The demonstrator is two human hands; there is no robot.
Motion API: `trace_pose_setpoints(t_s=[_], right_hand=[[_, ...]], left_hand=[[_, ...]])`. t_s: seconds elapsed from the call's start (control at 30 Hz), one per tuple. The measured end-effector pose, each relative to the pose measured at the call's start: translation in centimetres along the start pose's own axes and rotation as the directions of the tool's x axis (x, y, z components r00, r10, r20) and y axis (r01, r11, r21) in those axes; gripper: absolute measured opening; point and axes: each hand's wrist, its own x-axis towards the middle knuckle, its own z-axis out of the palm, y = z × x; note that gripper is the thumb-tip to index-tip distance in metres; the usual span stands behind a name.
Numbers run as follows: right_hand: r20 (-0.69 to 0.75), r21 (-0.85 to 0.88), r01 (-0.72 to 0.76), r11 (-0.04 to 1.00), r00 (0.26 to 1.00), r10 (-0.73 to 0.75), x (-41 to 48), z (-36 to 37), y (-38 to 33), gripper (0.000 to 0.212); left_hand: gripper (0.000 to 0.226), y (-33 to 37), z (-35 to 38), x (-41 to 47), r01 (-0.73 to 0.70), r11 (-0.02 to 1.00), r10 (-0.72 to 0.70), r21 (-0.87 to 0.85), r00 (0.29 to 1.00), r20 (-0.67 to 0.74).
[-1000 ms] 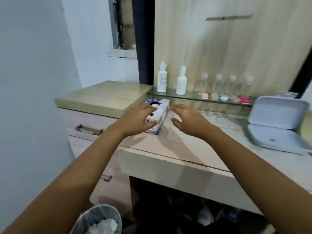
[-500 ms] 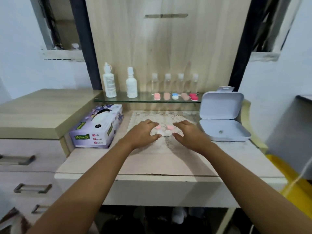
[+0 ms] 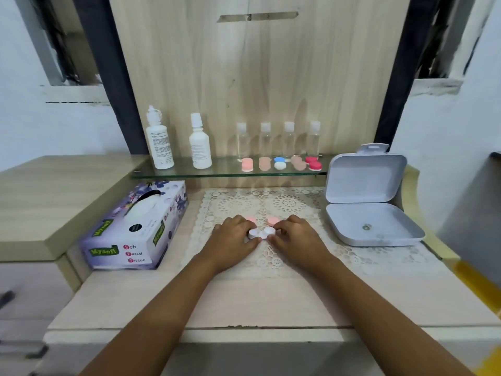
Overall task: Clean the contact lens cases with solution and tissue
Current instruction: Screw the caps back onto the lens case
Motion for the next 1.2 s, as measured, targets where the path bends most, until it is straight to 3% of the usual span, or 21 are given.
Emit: trace_pose_setpoints(t_s=[0.13,0.2,0.27,0.33,0.47,0.6,0.77,1.07,1.2], right_hand=[[-0.019,0.002,0.002,1.000,1.000,-0.002,0.3,0.5,0.4,0.030],[-0.019,-0.014,0.012,1.000,1.000,-0.012,0.4,0.7,0.6,0.030],[-0.020,-0.021,0.017,1.000,1.000,-0.018,0.4,0.8,0.7,0.030],[-0.024,-0.034,0.028,0.999,0.999,-0.029,0.4,0.9,0.8,0.030],[-0.030,-0.030,0.036,0.999,0.999,-0.037,0.4,1.0,1.0,0.031],[-0.049,-0.006,0.048,0.999,0.998,-0.048,0.4,1.1,1.0,0.032],[-0.056,0.002,0.066,0.998,0.996,-0.066,0.4,1.2,1.1,0.033],[-0.054,0.006,0.073,0.997,0.996,-0.072,0.4,1.1,1.1,0.032],[-0.059,0.012,0.066,0.998,0.996,-0.065,0.1,0.9,1.0,0.029]], left_hand=[[0.048,0.1,-1.3,0.1,0.057,0.981,-0.063,-0.184,0.998,-0.027],[0.046,-0.3,-2.8,1.2,0.072,0.959,-0.135,-0.275,0.967,-0.217],[0.041,-1.2,-4.6,3.1,0.081,0.946,-0.224,-0.314,0.864,-0.451],[0.045,-2.2,-6.4,5.2,0.144,0.912,-0.352,-0.385,0.758,-0.549],[0.061,-4.0,-8.5,8.7,0.279,0.830,-0.524,-0.483,0.687,-0.504],[0.070,-6.2,-8.8,11.4,0.292,0.788,-0.556,-0.542,0.716,-0.422],[0.057,-7.2,-8.7,12.8,0.280,0.719,-0.580,-0.635,0.746,-0.328],[0.048,-5.1,-9.3,11.3,0.207,0.712,-0.599,-0.671,0.678,-0.426],[0.048,-1.9,-10.1,7.9,0.099,0.725,-0.534,-0.681,0.706,-0.466]])
